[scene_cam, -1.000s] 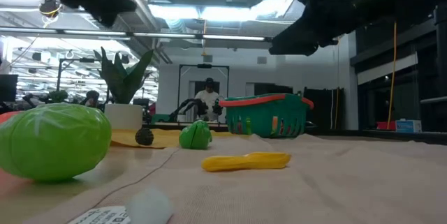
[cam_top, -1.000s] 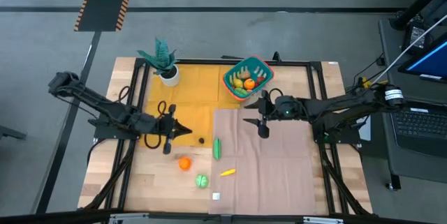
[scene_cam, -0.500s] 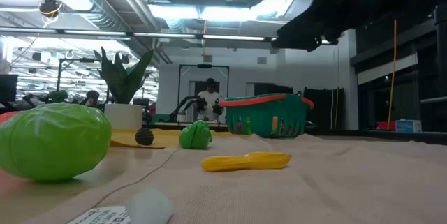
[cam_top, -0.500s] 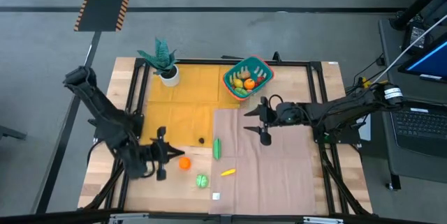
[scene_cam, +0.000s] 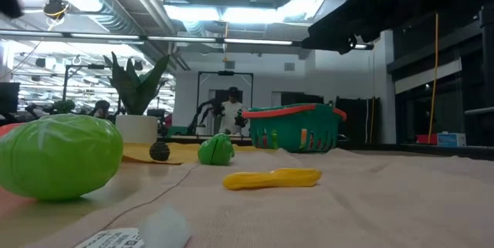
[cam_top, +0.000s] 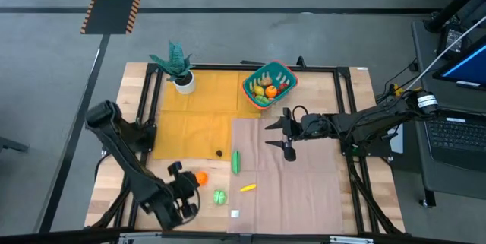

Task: Pick and placing Produce into tupperware
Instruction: Put the tangerine into the basket

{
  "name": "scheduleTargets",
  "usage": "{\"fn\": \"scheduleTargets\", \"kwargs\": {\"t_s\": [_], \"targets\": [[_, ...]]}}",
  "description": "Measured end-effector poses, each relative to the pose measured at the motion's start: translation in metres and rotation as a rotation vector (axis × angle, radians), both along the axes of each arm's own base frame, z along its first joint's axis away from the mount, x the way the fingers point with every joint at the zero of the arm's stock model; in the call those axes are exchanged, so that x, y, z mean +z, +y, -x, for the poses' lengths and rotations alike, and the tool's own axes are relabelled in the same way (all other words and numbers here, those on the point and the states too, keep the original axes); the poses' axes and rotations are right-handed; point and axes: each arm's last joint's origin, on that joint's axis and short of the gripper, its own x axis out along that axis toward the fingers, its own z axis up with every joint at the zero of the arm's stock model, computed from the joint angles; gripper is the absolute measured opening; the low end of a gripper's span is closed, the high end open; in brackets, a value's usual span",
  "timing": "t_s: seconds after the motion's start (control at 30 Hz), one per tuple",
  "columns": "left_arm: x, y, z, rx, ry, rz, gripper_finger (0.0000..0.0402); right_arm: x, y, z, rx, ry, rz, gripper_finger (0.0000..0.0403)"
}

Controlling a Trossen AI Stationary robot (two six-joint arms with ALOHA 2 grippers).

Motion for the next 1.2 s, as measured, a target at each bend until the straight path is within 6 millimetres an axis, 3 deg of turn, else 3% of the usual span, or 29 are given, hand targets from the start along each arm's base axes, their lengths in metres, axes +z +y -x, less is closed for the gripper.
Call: {"fn": "scheduleTargets", "kwargs": {"t_s": [0.3, 0.83, 0.97, 1.2], "targets": [[-0.016, -0.029, -0.021, 0.031, 0.084, -0.006, 0.0002, 0.001, 0.000, 0.000, 0.000, -0.007, -0.001, 0.0249], [-0.018, -0.016, -0.037, -0.018, 0.124, -0.071, 0.0051, 0.000, 0.000, 0.000, -0.008, -0.006, -0.022, 0.0249], [-0.018, -0.013, -0.040, -0.015, 0.130, -0.076, 0.0092, 0.000, 0.000, 0.000, -0.008, -0.006, -0.022, 0.0249], [-0.018, -0.012, -0.041, -0.019, 0.134, -0.082, 0.0215, -0.003, 0.000, 0.001, -0.007, 0.000, -0.020, 0.0249]]}}
